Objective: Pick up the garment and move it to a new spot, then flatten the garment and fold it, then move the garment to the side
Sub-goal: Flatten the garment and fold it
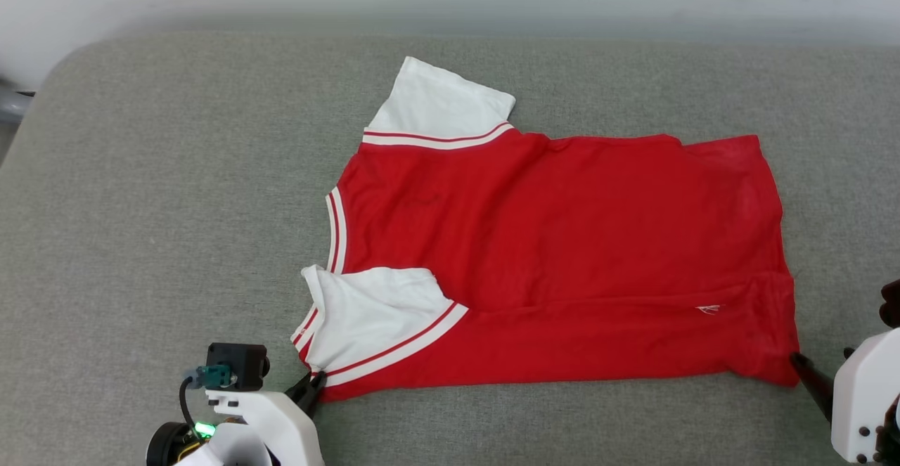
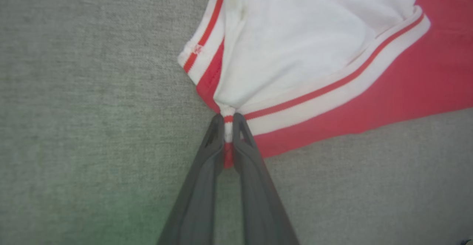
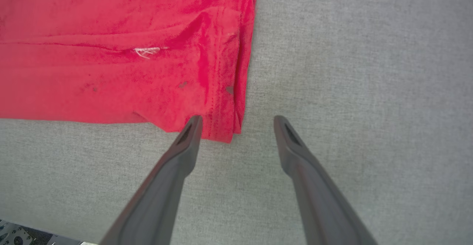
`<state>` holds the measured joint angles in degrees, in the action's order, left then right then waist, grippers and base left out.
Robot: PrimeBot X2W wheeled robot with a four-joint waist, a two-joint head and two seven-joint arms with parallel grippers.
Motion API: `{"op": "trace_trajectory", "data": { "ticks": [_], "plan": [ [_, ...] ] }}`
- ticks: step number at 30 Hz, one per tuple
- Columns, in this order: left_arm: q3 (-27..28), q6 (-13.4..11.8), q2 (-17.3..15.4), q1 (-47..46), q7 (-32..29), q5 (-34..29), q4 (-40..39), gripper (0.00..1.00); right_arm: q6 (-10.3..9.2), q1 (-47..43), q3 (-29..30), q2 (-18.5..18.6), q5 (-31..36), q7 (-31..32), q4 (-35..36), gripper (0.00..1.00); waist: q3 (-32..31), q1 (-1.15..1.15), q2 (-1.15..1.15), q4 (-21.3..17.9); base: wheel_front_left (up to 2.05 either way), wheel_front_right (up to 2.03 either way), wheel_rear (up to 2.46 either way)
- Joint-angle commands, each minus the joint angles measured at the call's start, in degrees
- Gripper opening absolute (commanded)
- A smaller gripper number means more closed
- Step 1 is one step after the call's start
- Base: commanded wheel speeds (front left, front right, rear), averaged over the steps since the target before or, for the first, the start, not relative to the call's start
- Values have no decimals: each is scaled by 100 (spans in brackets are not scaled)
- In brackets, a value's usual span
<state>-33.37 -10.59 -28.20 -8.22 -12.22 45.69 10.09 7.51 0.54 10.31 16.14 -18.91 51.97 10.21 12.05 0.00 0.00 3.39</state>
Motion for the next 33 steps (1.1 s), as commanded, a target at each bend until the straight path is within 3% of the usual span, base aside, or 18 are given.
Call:
{"op": "trace_trajectory", "data": {
  "ticks": [1,15,27,28,29,30,33],
  "plan": [
    [-61,-13,27,203,13,25,45,0,-5,-54,19,7,54,-36,-61,100,-76,0,0,60,0,0,0],
    [161,-289,-266,61,387,-299,-1117,0,-5,259,-75,-98,317,-85,-812,100,-39,0,0,264,0,0,0],
    [99,-347,-324,-16,334,-401,-1415,0,-5,453,-32,-316,564,-131,-1592,100,240,0,0,352,0,0,0],
    [96,-345,-329,-27,321,-407,-1418,0,-5,431,-58,-335,562,-77,-1665,95,254,0,0,352,0,0,0],
    [95,-347,-338,-36,313,-410,-1415,0,-5,403,-80,-354,555,-33,-1717,25,265,0,0,351,0,0,0],
    [93,-348,-348,-38,308,-414,-1404,0,-5,374,-92,-371,545,-1,-1756,0,269,0,0,349,0,0,0],
    [78,-357,-364,-39,283,-412,-1354,0,-7,395,-63,-353,525,16,-1811,0,256,0,0,328,0,0,0]
  ]
}}
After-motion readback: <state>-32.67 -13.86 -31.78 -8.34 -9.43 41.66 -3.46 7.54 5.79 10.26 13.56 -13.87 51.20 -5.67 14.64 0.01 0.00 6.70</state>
